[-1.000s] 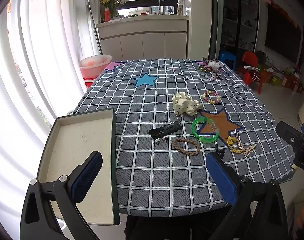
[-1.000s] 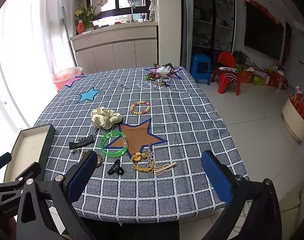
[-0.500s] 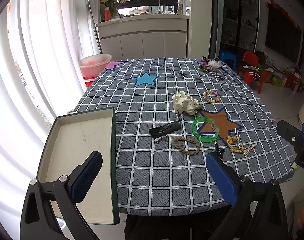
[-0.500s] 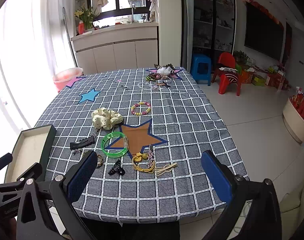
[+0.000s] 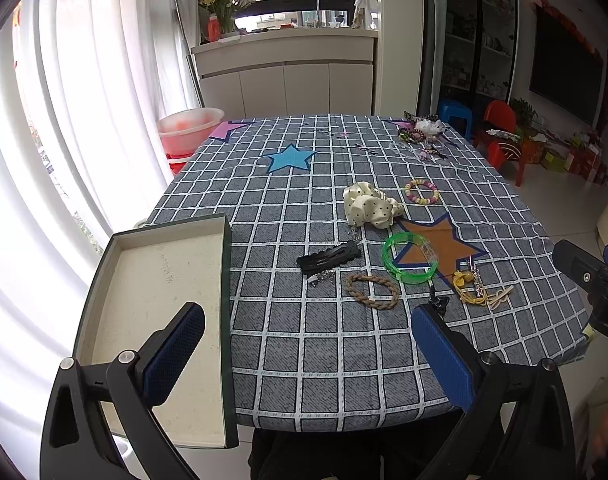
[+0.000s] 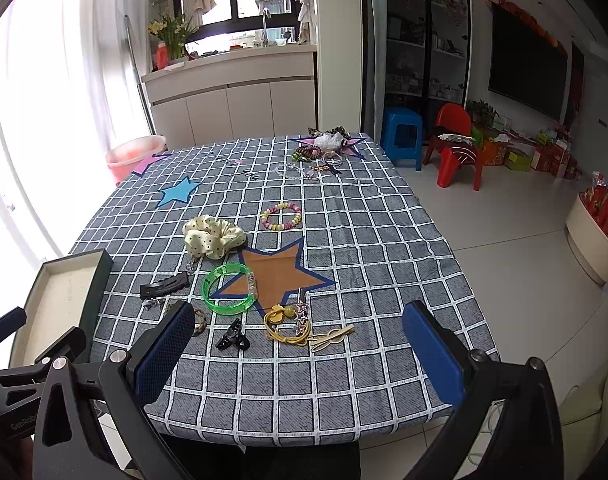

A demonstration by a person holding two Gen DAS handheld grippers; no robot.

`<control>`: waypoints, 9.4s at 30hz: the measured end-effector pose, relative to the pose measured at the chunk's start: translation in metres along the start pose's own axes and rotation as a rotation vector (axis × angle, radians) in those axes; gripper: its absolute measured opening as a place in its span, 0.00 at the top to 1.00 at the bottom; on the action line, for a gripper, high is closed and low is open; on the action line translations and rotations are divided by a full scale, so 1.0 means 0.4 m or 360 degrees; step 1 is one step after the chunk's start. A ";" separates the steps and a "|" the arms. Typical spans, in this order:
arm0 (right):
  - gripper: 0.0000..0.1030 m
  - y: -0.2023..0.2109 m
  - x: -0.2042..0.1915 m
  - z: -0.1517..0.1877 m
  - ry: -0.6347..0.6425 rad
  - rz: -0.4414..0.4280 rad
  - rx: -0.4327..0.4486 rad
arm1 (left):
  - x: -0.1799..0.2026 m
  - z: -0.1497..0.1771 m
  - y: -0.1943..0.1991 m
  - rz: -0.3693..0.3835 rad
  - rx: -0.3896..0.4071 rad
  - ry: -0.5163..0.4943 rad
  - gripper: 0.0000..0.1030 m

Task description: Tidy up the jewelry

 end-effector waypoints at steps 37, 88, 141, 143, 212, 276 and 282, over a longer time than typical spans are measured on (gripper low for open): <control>0.00 -0.054 0.038 -0.002 -0.0029 -0.0017 -0.0076 | 0.032 -0.031 -0.071 0.0143 -0.0140 -0.0047 0.00; 0.91 -0.700 0.000 -0.382 0.0162 -0.0150 -0.0532 | 0.214 -0.435 -0.541 0.0379 -0.0497 -0.0199 0.78; 0.91 -0.505 -0.833 -0.158 0.0829 -0.0578 -0.0610 | -0.557 -0.159 -0.420 0.0031 -0.0426 0.0470 0.78; 0.91 -0.519 -0.836 -0.169 0.0840 -0.0540 -0.0596 | -0.552 -0.176 -0.434 0.0024 -0.0427 0.0454 0.78; 0.16 -0.263 0.071 -0.043 -0.0107 -0.0417 -0.0457 | 0.007 -0.155 -0.226 0.0128 -0.0310 -0.0166 0.00; 0.46 -0.350 0.177 0.044 -0.0090 -0.0087 -0.0356 | 0.255 -0.221 -0.414 0.0380 -0.0528 -0.0340 0.86; 0.46 -0.329 0.180 0.036 -0.0093 -0.0102 -0.0336 | 0.231 -0.228 -0.369 0.0397 -0.0476 -0.0302 0.86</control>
Point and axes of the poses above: each gripper's, at about its wrist camera, not at the fingertips, and y roughly against the way its jaws point, x to its right, z to its underside, the point moved 2 cm from there along -y, roughly the way its jaws point, and after that the axes turned 12 degrees about -x, right-handed, at the moved point
